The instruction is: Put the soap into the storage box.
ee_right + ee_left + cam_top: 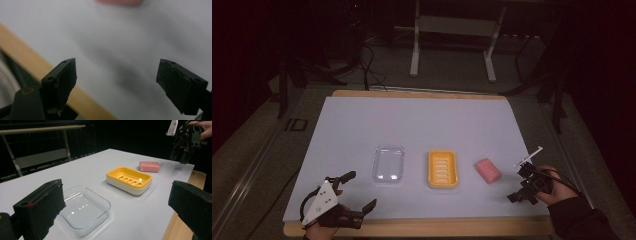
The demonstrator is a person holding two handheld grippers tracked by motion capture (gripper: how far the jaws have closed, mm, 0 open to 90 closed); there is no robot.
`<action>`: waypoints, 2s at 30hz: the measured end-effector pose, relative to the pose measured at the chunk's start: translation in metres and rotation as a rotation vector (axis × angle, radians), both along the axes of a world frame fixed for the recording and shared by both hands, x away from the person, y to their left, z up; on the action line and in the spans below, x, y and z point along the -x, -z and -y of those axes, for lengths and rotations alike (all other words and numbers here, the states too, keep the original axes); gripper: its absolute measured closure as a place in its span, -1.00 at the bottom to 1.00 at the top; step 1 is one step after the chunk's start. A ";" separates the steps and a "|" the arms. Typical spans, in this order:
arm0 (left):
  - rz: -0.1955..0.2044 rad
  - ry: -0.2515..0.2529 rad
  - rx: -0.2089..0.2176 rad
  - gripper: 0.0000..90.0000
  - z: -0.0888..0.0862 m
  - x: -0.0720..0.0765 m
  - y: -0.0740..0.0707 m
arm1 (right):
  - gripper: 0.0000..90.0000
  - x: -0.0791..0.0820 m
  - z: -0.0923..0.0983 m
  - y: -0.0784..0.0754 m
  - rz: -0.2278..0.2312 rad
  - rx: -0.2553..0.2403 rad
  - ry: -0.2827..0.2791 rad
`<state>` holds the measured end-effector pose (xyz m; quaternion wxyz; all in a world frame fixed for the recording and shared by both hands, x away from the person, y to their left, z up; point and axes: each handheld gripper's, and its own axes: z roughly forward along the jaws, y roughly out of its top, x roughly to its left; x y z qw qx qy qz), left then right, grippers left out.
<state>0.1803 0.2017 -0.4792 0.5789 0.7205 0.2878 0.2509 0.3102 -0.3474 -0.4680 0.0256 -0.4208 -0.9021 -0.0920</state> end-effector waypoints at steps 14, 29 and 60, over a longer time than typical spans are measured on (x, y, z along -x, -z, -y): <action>-0.012 0.011 0.014 -0.99 0.001 0.001 -0.001 | -0.76 0.000 -0.028 0.015 -0.106 0.153 -0.017; -0.025 0.033 0.026 -0.99 0.001 0.003 -0.002 | -0.73 -0.019 -0.056 -0.009 -0.023 0.142 -0.047; -0.023 0.031 -0.024 -0.99 0.007 0.001 0.002 | -0.63 -0.079 -0.086 0.006 0.040 0.118 0.034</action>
